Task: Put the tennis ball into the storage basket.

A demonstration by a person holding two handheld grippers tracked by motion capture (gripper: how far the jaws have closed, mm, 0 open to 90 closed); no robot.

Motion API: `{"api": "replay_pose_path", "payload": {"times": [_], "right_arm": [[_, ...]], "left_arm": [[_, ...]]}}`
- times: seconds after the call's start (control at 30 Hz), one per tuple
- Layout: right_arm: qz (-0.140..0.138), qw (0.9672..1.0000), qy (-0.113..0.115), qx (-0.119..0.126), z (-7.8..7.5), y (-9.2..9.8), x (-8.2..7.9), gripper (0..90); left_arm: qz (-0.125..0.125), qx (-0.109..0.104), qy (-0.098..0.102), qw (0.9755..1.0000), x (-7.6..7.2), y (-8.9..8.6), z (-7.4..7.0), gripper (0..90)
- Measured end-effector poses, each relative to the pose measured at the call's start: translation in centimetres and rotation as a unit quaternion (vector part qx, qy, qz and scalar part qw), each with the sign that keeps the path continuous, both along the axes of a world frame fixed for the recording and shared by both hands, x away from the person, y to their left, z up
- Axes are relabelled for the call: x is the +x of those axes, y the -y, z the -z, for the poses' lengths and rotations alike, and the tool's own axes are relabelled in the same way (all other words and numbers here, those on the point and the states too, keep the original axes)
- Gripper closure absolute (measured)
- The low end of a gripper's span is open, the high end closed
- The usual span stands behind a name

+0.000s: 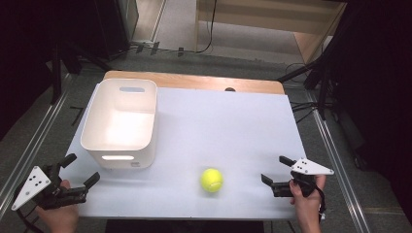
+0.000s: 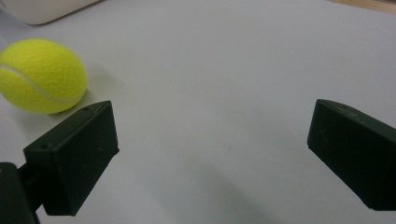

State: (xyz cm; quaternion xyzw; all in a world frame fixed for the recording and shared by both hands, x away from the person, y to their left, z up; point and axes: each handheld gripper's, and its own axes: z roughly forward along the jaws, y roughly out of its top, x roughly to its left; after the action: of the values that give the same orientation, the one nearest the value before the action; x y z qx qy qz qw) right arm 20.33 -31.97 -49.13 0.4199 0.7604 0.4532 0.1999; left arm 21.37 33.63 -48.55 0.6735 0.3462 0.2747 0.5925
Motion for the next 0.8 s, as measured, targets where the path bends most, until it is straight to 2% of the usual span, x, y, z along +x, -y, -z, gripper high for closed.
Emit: {"api": "replay_pose_path", "payload": {"times": [0.8], "right_arm": [[-0.017, 0.9998, -0.003, -0.005, -0.31, -0.85, 0.12, 0.8]], "left_arm": [[0.000, 0.004, 0.000, 1.0000, -0.02, 0.10, 0.01, 0.0]]}}
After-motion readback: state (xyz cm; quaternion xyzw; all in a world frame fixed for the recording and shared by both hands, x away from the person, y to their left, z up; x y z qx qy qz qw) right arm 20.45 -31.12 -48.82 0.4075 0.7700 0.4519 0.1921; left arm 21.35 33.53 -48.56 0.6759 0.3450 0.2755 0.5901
